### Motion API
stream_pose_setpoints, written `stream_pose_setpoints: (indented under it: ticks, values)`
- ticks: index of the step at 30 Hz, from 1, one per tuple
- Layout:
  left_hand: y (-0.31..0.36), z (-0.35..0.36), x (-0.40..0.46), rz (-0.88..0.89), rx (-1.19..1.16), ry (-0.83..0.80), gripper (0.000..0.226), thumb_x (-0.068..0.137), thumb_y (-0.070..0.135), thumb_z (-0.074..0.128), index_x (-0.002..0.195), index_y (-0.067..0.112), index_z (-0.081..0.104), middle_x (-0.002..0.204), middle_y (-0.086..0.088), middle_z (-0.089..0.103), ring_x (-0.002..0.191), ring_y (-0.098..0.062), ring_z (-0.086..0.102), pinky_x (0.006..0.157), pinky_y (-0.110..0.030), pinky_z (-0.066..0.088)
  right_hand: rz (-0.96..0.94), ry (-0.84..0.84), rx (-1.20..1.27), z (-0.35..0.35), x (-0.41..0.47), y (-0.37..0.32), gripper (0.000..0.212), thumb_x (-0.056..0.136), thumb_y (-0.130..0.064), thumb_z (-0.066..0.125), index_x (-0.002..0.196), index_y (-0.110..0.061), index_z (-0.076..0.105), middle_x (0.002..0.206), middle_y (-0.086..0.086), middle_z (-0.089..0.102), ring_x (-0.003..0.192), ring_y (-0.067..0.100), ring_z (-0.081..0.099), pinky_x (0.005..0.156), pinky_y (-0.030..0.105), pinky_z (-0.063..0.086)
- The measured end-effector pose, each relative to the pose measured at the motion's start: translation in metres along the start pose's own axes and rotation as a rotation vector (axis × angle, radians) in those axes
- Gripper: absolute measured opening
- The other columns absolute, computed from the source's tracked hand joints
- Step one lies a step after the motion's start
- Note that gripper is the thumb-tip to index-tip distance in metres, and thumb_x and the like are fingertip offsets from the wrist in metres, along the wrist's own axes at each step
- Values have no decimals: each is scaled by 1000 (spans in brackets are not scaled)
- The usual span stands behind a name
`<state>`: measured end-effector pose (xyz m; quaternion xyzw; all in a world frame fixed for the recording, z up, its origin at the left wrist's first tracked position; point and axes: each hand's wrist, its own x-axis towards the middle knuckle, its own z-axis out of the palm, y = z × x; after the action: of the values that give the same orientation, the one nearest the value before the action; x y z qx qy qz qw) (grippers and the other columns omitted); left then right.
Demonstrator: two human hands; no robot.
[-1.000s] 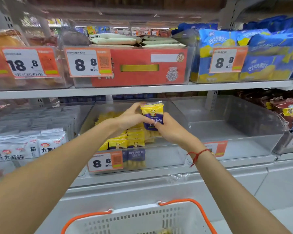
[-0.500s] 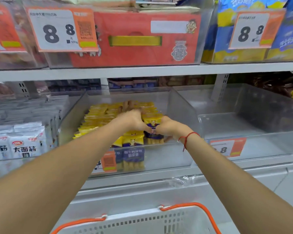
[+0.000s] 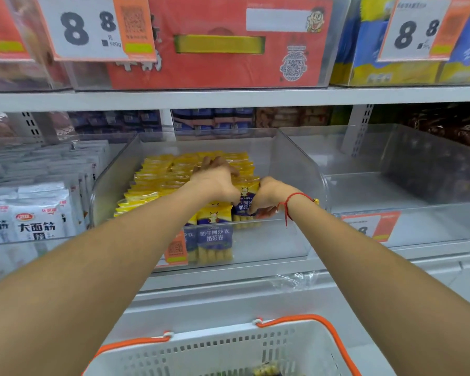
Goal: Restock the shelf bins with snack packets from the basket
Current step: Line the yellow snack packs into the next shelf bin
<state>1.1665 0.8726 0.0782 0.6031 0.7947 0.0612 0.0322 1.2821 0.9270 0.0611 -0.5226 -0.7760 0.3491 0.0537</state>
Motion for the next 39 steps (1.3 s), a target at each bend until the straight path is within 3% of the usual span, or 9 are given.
stream_pose_setpoints:
  ticks: [2, 5, 11, 18, 21, 26, 32, 36, 39]
  values:
    - [0, -1, -2, 25, 32, -35, 73, 78, 36, 71, 143, 30, 37, 151, -1, 24, 142, -27, 12, 115, -45, 21, -12, -113, 98, -5, -5, -3, 16, 89, 2, 57, 77, -5, 48, 93, 14, 57, 52, 4, 66, 57, 17, 56]
    - [1, -4, -6, 42, 70, -66, 75, 84, 35, 65, 149, 27, 27, 156, -2, 18, 144, -27, 7, 116, -44, 17, -24, -116, -21, -7, -17, -7, 14, 93, -7, 55, 106, -2, 51, 96, 12, 58, 81, 22, 68, 73, 26, 55]
    - [0, -13, -20, 5, -79, -27, 67, 84, 35, 64, 144, 20, 39, 149, -6, 37, 139, -30, 27, 112, -42, 31, -151, -30, -244, -8, -41, -8, 13, 94, -8, 46, 99, -9, 57, 91, 8, 52, 81, 20, 48, 75, 35, 49]
    - [6, -31, -87, 21, -158, 181, 44, 85, 24, 62, 129, 28, 55, 132, -6, 55, 127, -25, 43, 96, -39, 43, -304, 390, -150, -7, -99, 7, 34, 86, -11, 55, 120, -12, 62, 116, 7, 65, 110, 27, 56, 90, 38, 49]
    - [12, -28, -126, 50, -170, 285, 40, 85, 19, 61, 124, 25, 59, 125, 1, 61, 124, -21, 44, 90, -36, 44, -343, 477, -43, 1, -140, 20, 24, 86, -12, 57, 106, -18, 69, 96, -1, 66, 92, 16, 58, 81, 26, 46]
    - [25, 23, -182, -24, -449, 147, 31, 84, 20, 59, 114, 28, 63, 115, 9, 65, 111, -18, 58, 86, -29, 45, -256, 312, 45, 41, -191, 71, 13, 84, -14, 62, 84, -26, 69, 72, -9, 59, 70, 9, 54, 66, 22, 41]
    - [37, 115, -229, -110, -604, -104, 26, 87, 24, 58, 112, 30, 62, 112, 14, 63, 101, -14, 61, 85, -28, 47, -68, -38, -98, 74, -224, 131, 14, 88, -13, 57, 89, -23, 66, 89, -2, 60, 88, 19, 61, 83, 29, 49]
    - [41, 174, -255, -134, -659, -245, 25, 90, 23, 56, 113, 29, 62, 115, 12, 62, 102, -12, 60, 85, -28, 48, -14, -158, -408, 101, -229, 164, 22, 91, -17, 52, 107, -23, 65, 124, 2, 58, 112, 24, 56, 93, 33, 47]
    - [41, 219, -275, -116, -656, -351, 23, 93, 22, 53, 114, 25, 63, 122, 8, 61, 97, -13, 61, 79, -28, 50, 16, -240, -600, 125, -225, 193, 29, 91, -15, 49, 118, -19, 59, 129, 5, 55, 115, 27, 54, 94, 37, 47]
